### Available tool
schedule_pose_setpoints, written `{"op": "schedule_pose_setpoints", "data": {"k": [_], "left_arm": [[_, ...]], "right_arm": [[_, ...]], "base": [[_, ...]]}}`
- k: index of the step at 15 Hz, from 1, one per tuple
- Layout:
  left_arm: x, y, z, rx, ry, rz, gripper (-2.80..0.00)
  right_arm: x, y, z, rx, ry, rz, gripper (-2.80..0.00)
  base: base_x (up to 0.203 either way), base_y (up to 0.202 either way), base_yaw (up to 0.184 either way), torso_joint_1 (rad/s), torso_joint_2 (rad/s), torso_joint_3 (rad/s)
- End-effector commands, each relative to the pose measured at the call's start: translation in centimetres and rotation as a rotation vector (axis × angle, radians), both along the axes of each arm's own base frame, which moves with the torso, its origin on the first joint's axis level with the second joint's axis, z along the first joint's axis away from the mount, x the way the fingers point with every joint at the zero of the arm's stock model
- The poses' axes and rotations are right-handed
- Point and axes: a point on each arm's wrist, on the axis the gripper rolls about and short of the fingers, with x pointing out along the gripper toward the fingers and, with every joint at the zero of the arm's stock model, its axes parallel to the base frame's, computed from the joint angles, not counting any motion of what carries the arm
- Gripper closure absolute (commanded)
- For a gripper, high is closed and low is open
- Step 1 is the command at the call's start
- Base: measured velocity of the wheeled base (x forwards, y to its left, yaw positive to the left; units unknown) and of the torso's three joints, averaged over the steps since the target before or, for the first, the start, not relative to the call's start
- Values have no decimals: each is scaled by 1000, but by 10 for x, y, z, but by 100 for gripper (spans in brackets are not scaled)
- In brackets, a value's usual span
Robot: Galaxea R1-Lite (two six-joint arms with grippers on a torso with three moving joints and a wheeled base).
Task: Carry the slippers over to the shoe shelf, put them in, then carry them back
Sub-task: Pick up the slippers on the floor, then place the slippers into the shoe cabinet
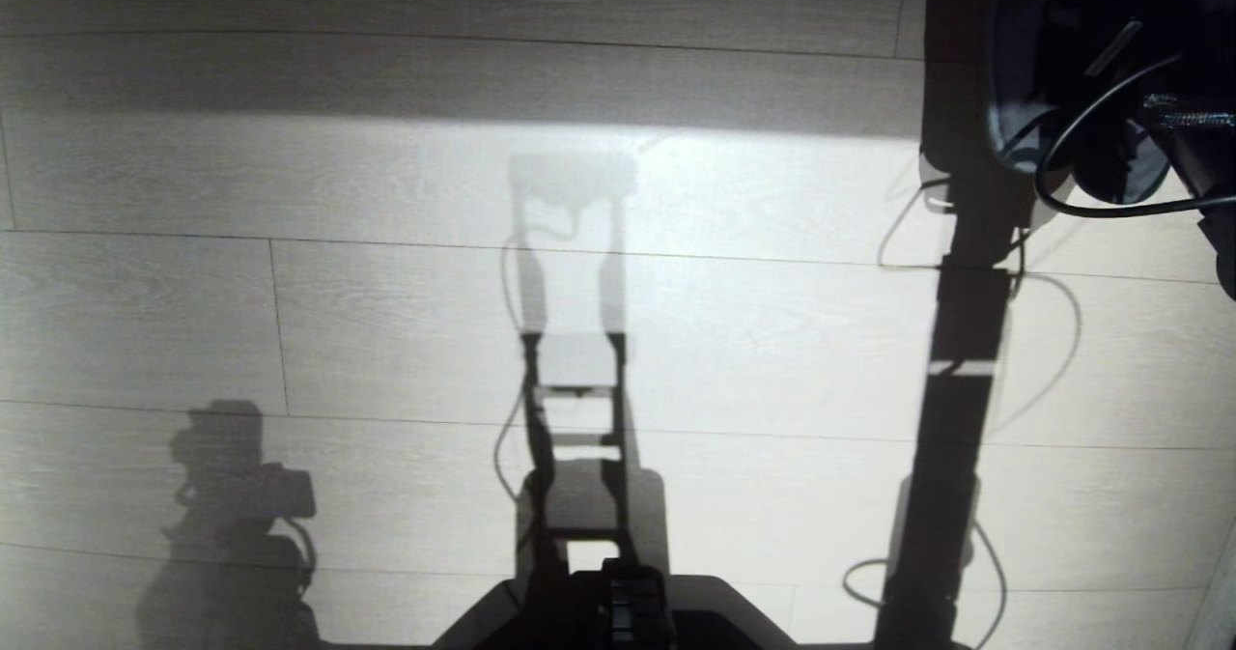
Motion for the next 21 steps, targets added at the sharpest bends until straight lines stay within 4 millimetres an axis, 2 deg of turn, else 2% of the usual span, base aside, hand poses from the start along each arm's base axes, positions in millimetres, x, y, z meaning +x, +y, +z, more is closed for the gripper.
{"op": "schedule_pose_setpoints", "data": {"k": [1,5,13,16,18,20,21], "left_arm": [[0,0,0,0,0,0,0],[0,0,0,0,0,0,0],[0,0,0,0,0,0,0],[0,0,0,0,0,0,0],[0,0,0,0,0,0,0],[0,0,0,0,0,0,0],[0,0,0,0,0,0,0]], "right_arm": [[-31,4,6,-4,-5,6,0],[-78,12,-12,-3,93,26,0],[-213,28,-48,1,213,81,0],[-250,30,-86,3,301,93,0],[-267,31,-119,-3,372,119,0],[-275,32,-136,-7,403,133,0],[-283,32,-156,-8,430,133,0]], "base": [[0,0,0,0,0,0],[0,0,0,0,0,0],[0,0,0,0,0,0],[0,0,0,0,0,0],[0,0,0,0,0,0],[0,0,0,0,0,0],[0,0,0,0,0,0]]}}
